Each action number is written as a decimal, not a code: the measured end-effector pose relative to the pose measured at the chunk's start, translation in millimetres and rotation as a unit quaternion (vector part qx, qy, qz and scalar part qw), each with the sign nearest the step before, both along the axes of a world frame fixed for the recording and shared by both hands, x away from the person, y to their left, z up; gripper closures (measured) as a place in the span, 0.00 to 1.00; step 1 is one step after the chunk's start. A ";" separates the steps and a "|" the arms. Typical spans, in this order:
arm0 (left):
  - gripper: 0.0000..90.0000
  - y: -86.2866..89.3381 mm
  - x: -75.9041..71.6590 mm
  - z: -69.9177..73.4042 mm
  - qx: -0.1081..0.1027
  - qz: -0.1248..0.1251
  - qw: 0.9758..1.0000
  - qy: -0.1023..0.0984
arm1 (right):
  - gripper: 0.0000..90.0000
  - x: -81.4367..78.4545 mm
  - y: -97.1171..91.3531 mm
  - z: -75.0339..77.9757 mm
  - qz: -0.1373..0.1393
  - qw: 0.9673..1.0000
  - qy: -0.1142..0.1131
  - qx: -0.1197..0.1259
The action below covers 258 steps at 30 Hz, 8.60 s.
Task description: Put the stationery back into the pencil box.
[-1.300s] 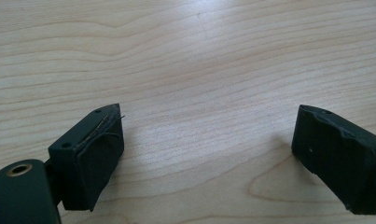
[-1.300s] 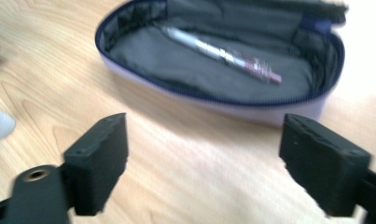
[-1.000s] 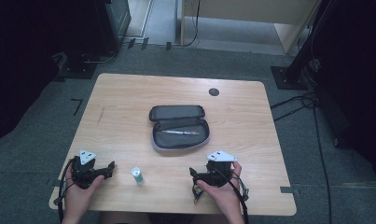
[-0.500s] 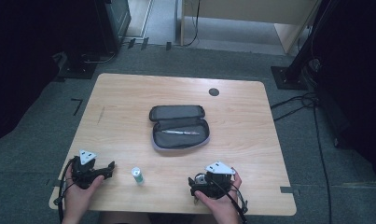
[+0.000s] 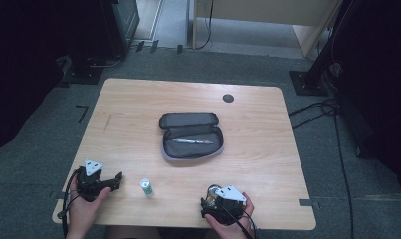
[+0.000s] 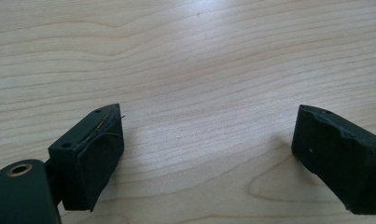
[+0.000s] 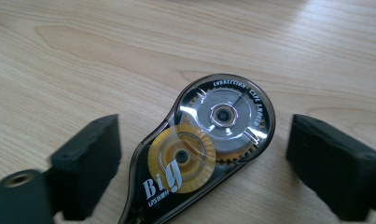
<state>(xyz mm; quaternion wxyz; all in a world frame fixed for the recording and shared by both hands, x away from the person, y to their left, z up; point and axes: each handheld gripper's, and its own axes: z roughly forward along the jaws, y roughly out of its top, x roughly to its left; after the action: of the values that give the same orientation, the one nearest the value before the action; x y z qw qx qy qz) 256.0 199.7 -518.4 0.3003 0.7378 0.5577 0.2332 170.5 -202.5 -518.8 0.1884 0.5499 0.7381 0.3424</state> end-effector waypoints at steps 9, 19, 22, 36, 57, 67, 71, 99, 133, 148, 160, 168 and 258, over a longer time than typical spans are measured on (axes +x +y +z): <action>0.11 0.0 0.0 0.0 0.000 0.000 1.000 0.000 | 0.46 4.6 -2.4 1.4 0.018 1.000 -0.013 -0.008; 0.11 0.0 0.0 0.0 -0.001 0.000 1.000 0.000 | 0.46 10.3 -8.6 0.9 0.029 0.999 -0.020 -0.017; 0.11 0.0 0.0 0.0 -0.001 0.000 1.000 0.000 | 0.44 5.3 -10.2 -0.1 0.038 0.999 -0.022 -0.021; 0.11 0.0 0.0 0.0 0.000 0.000 1.000 0.000 | 0.59 1.6 -12.9 -2.0 0.049 0.998 -0.039 -0.023; 0.11 0.0 0.0 0.0 0.000 0.000 1.000 0.000 | 0.59 10.7 -6.5 -2.6 0.061 0.997 -0.044 -0.014; 0.11 0.0 0.0 0.0 0.000 0.000 1.000 0.000 | 0.58 22.9 -0.6 -1.3 0.067 0.997 -0.037 -0.020; 0.11 0.0 0.0 0.0 -0.001 0.000 1.000 0.000 | 0.57 26.3 0.5 -0.9 0.069 0.997 -0.034 -0.021; 0.10 0.0 0.0 0.0 0.000 0.000 1.000 0.000 | 0.84 31.3 2.5 -1.1 0.064 0.997 -0.051 -0.001; 0.11 0.0 0.0 0.0 0.000 0.000 1.000 0.000 | 0.91 55.3 26.7 7.8 0.036 0.997 -0.065 0.024; 0.11 0.0 0.0 0.0 0.000 0.000 1.000 0.000 | 0.93 52.2 24.1 2.0 0.033 0.997 -0.067 0.004; 0.11 0.0 0.0 0.0 0.000 0.000 1.000 0.000 | 0.91 38.9 0.8 2.8 0.031 0.998 -0.057 -0.005; 0.10 -0.1 0.0 0.0 0.000 0.000 1.000 0.000 | 0.79 36.3 -9.1 11.0 0.037 0.997 -0.069 0.017; 0.11 0.0 0.0 0.0 0.000 0.000 1.000 0.000 | 0.63 64.0 15.0 14.5 0.097 0.991 -0.056 0.071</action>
<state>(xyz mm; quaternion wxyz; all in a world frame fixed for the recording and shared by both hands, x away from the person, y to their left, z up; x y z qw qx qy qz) 256.1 199.7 -518.3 0.3005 0.7378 0.5579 0.2327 234.6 -187.4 -504.3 0.1558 0.4674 0.7500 0.4413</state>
